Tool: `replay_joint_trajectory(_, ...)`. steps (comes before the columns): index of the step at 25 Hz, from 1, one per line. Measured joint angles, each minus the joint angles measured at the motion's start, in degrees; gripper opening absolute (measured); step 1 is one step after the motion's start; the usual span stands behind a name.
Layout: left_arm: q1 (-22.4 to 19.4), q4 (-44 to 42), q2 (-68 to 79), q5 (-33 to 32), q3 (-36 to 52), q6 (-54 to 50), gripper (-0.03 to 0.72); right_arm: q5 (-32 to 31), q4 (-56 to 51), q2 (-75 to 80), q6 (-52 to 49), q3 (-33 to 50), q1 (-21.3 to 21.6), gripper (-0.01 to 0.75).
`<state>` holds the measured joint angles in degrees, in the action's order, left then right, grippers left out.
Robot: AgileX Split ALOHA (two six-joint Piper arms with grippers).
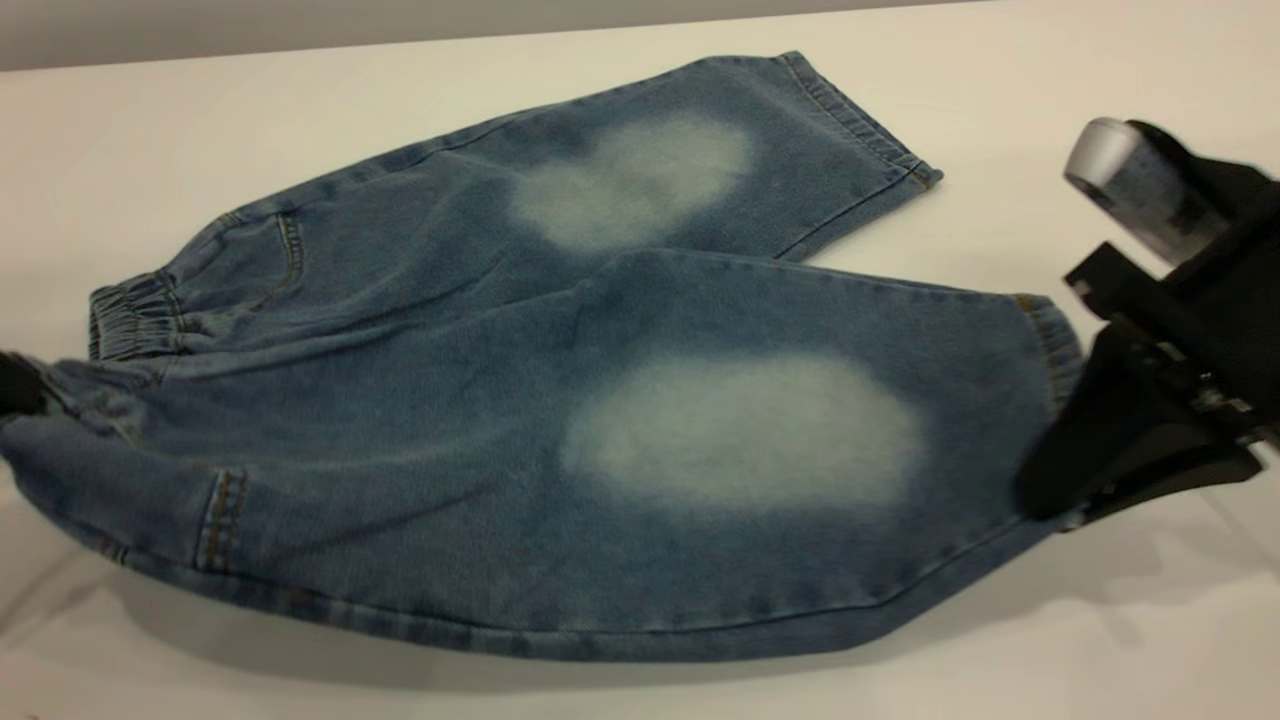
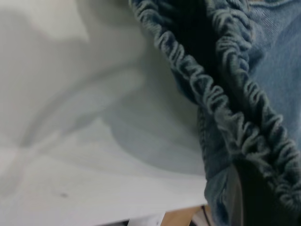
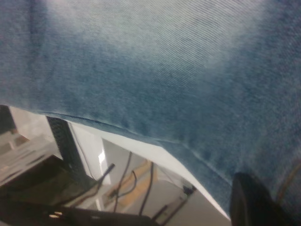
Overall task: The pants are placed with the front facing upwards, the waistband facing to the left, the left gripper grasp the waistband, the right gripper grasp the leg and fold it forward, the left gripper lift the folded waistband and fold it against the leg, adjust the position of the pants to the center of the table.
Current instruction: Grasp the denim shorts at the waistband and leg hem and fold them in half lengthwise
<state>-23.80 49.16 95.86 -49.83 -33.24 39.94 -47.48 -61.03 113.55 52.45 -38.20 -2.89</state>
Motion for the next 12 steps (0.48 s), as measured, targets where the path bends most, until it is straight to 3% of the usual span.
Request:
replay_joint_trajectory(5,0.0,-3.35,0.0,-1.95,0.0,-3.05,0.117,-1.75,10.6,-7.74,-10.87,0.06,0.0,0.025)
replay_joint_trajectory(12,0.0,-4.66,0.0,-5.49,0.0,-3.9,0.117,-10.07,26.04,-22.22,-24.89,0.06,0.0,0.025)
